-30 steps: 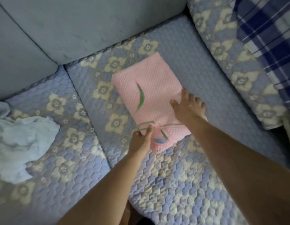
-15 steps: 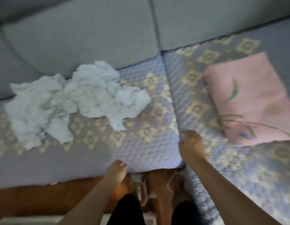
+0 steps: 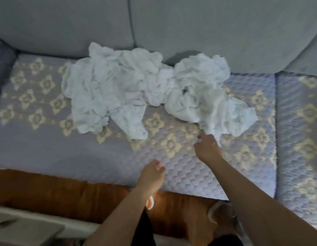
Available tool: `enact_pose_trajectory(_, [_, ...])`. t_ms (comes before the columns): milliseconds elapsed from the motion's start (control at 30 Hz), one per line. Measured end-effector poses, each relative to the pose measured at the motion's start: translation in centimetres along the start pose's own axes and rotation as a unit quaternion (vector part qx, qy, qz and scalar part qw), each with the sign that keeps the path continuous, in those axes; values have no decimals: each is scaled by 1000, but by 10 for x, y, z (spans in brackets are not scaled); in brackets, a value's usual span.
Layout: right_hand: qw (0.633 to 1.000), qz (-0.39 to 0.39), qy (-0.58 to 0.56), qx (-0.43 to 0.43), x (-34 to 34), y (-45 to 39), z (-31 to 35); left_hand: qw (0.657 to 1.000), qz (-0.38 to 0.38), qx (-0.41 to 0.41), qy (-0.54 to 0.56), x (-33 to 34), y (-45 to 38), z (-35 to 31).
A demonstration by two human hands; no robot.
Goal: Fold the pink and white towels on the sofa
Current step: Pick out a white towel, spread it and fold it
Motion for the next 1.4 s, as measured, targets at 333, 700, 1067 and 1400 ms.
enact_pose_trajectory(333, [990, 126, -18, -67, 146, -49, 226, 984, -50, -53, -163, -234, -99, 159])
enact_pose_trajectory(700, [941, 105, -311, 79, 108, 91, 158, 956, -240, 64, 158, -267, 43, 129])
enact_pose_trajectory(1067, [953, 106, -261, -109, 27, 248, 226, 924, -186, 282, 177, -335, 241, -35])
enact_pose_trajectory(1400, [910, -121, -207, -340, -25, 327, 352, 859, 14, 416, 297, -387, 329, -124])
Point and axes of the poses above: each hand's wrist, its own y-axis away from the middle knuckle, its own x-axis out of the palm, z = x × y, the point moved 8 cm from there along -y, towards the middle knuckle, and after that the axes turned 14 degrees about z, right-handed, at the moved point
